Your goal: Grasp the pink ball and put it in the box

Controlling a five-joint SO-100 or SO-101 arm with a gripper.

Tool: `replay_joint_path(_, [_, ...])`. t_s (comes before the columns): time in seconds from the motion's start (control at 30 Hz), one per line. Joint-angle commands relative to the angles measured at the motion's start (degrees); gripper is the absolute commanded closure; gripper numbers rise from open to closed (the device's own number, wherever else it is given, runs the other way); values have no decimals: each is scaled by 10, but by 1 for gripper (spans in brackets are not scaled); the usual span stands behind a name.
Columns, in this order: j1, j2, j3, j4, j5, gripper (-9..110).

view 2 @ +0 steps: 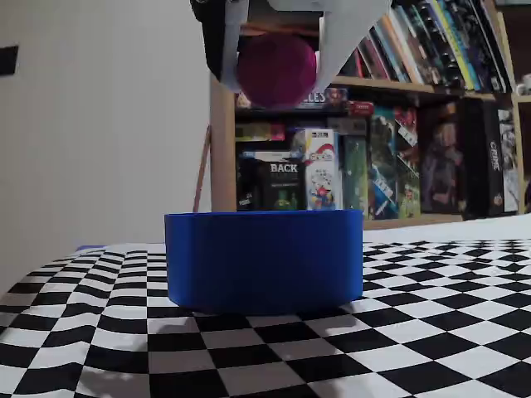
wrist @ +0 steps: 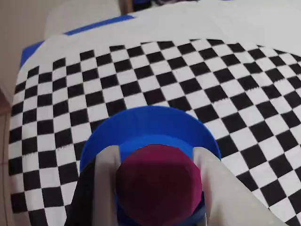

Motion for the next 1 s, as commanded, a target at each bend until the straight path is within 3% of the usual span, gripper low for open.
replay_joint_path(0.0, [-5,-4,-30,-5,2,101])
replay_joint_path(0.97, [-6,-71,-69,-5,2,101])
